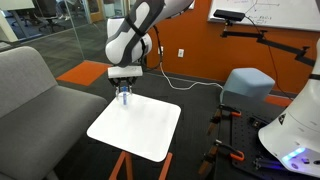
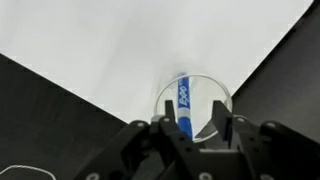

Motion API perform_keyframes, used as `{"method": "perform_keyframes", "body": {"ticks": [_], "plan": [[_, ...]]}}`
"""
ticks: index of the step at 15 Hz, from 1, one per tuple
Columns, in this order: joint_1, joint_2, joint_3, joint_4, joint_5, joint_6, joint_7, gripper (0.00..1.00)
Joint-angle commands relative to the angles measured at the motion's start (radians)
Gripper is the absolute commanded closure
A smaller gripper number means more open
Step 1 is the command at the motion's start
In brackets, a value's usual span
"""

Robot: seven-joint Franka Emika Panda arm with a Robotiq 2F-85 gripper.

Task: Take the blue marker out of the glass and put it on the table

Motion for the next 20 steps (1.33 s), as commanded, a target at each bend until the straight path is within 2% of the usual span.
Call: {"method": "perform_keyframes", "body": {"ticks": [1,8,16,18,19,20], "plan": [[0.000,0.031,-0.007,0.044,0.028,-0.027,0.015,0.56],[-0.015,0.082,-0.001,0.090,0.050,-0.031,0.007,0.53],[-0.006,0.130,-0.018,0.141,0.041,-0.030,0.016,0.62],[0.001,0.140,-0.029,0.152,0.033,-0.034,0.023,0.65],[0.002,0.143,-0.031,0.156,0.032,-0.036,0.023,0.69],[0.003,0.145,-0.034,0.158,0.031,-0.038,0.023,0.77]]}}
